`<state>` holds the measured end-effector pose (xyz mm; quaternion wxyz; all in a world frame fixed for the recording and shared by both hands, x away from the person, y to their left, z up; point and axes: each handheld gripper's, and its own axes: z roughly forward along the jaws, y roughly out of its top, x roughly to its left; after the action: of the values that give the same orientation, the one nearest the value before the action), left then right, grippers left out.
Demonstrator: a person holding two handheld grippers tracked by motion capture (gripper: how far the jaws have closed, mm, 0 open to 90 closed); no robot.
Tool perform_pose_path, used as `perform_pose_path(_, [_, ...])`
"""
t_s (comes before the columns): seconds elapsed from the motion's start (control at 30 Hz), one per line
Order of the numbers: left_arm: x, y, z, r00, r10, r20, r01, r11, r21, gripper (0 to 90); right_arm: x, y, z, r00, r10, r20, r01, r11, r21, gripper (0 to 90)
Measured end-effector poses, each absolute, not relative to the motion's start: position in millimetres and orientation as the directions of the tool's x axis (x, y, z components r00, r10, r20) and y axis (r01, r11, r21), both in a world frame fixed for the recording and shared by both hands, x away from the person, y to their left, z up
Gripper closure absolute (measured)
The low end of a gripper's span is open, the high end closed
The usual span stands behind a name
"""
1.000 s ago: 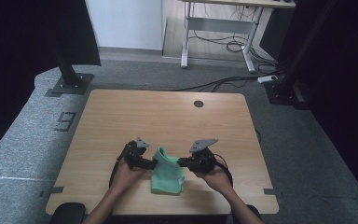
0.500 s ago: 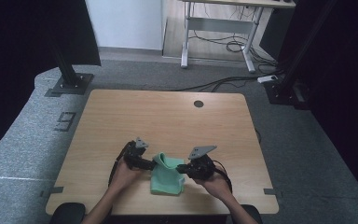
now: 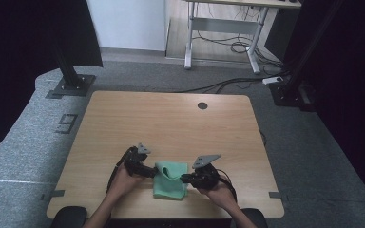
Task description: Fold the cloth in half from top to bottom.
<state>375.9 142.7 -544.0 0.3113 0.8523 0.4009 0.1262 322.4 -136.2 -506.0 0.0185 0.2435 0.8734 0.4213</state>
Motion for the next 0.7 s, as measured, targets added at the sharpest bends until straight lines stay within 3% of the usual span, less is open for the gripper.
perform_pose_path(0.3, [372.5,153.3,-527.3,0.700,0.713,-0.019,0.578,-0.552,0.601,3.7,315.3,-131.4,-523.0,-0.882,0.433,0.186,0.424,0.556,0.715,82.8])
perform_pose_path(0.43, [371.7,164.5,-518.5,0.685,0.728,-0.034,0.584,-0.520,0.623,4.4,313.0,-129.1,-526.0,-0.885,0.426,0.187,0.424,0.573,0.701,79.5])
perform_pose_path(0.7, [365.7,155.6,-500.3,0.684,0.729,-0.036,0.539,-0.470,0.699,3.0,311.0,-143.3,-505.9,-0.882,0.443,0.163,0.410,0.549,0.728,54.4])
